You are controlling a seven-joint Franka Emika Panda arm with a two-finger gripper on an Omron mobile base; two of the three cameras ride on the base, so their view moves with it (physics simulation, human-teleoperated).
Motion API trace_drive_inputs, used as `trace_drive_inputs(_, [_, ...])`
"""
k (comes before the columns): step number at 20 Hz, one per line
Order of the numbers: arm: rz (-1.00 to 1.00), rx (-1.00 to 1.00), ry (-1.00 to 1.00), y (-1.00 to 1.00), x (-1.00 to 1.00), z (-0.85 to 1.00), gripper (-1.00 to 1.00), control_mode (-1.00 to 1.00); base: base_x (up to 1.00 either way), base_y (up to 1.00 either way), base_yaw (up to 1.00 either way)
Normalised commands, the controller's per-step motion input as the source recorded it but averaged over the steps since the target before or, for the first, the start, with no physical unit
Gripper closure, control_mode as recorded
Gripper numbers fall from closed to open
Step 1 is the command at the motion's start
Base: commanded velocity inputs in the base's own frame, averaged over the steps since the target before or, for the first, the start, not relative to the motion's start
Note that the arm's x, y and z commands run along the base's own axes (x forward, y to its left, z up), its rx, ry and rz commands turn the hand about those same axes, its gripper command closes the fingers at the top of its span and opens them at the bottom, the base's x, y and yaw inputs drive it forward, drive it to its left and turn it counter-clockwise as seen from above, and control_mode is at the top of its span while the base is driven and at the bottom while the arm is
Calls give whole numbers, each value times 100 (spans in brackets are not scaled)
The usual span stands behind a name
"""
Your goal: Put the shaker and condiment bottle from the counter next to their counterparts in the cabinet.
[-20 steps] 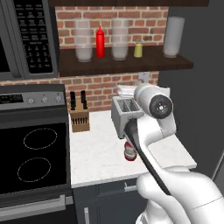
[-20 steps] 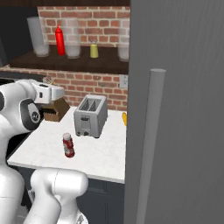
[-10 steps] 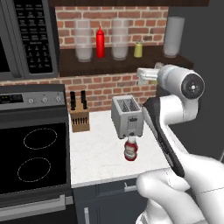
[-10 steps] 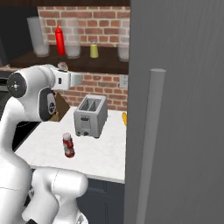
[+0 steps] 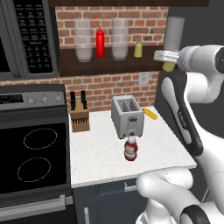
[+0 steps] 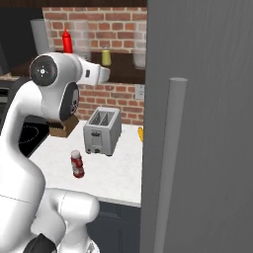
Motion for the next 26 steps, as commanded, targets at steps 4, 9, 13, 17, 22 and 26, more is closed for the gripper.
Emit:
trace_drive_inputs(4, [0, 0, 9, 0, 2, 0, 100, -100, 0, 0, 0])
trace_drive_inputs(9, [0, -2, 9, 0, 6, -4, 100, -100, 0, 0, 0])
trace_drive_inputs(13, [0, -9, 0, -4, 13, -12, 100, -100, 0, 0, 0])
trace_drive_inputs(17, [1, -19, 0, -6, 23, 0, 100, -100, 0, 0, 0])
trace_drive_inputs(22, [0, -2, 0, 0, 5, 0, 100, -100, 0, 0, 0])
trace_drive_inputs(26, [0, 0, 0, 0, 18, -4, 100, -100, 0, 0, 0])
